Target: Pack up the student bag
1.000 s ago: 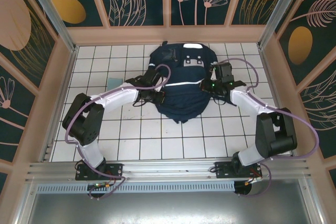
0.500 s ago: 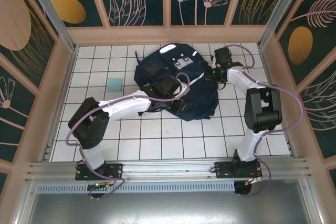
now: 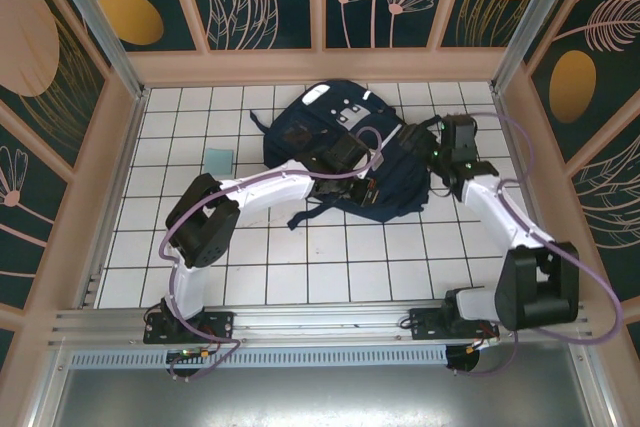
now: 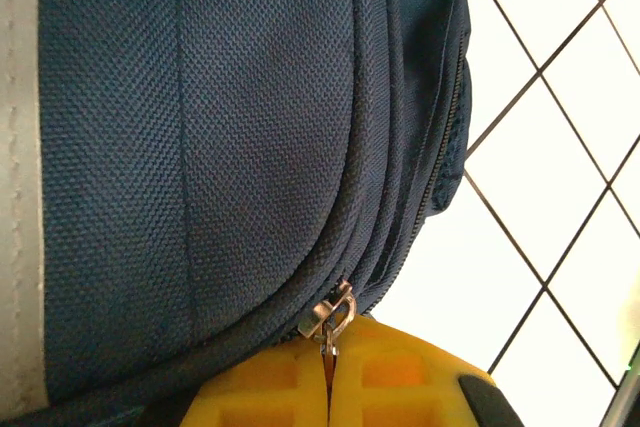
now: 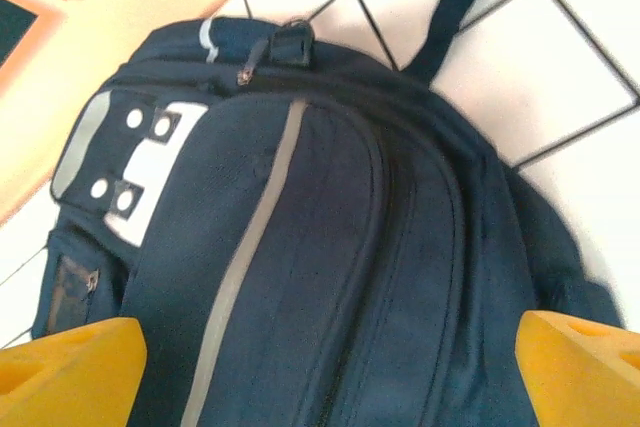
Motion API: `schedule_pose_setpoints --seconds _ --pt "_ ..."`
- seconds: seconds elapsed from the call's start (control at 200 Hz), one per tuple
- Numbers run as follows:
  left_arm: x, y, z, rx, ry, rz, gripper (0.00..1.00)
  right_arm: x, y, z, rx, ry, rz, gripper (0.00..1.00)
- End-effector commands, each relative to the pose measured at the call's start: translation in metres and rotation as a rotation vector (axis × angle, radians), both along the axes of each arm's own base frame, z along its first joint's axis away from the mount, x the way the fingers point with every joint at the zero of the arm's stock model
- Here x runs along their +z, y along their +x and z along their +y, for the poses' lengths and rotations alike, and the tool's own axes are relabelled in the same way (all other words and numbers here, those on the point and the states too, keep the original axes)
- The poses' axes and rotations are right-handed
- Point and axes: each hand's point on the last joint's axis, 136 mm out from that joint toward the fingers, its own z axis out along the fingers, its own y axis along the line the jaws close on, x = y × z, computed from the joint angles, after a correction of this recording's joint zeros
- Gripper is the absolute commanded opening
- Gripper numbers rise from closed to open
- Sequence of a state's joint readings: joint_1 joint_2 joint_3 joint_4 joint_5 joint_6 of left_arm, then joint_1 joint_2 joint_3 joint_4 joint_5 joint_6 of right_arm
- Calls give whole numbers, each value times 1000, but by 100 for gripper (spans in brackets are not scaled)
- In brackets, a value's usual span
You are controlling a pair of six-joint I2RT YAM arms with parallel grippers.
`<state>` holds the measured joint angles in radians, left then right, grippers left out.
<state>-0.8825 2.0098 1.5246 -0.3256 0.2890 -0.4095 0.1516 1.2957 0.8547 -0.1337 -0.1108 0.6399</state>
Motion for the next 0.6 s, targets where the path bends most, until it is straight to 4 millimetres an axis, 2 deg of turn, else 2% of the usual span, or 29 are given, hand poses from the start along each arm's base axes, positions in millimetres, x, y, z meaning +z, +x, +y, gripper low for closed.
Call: schedule_pose_setpoints --seconds 0.0,0.115,0.195,0.27,0.33,0.395,0.43,0.49,0.595 --pt "27 0 -25 -40 -128 -21 0 -23 -12 18 -20 206 16 96" --pt "23 -3 -20 -51 -117 -21 0 -27 -14 45 21 327 -23 91" --pt "18 -6 -17 -52 -102 -18 0 -31 -12 60 37 335 -24 86" --pt "15 -7 -14 -51 -103 -21 0 -44 -10 71 37 325 10 80" --pt "15 -8 -12 -55 -104 -28 0 -58 -9 75 26 329 35 64" --pt "15 -8 -9 -54 -96 -41 0 -71 -9 74 4 342 50 35" --pt "14 -8 -6 -55 -80 -56 0 -77 -9 71 -7 339 52 23" --pt "11 -1 8 -22 -19 -96 0 -85 -8 66 -25 316 62 0" --pt "-2 16 47 55 119 -155 0 -91 -10 53 -53 261 79 0"
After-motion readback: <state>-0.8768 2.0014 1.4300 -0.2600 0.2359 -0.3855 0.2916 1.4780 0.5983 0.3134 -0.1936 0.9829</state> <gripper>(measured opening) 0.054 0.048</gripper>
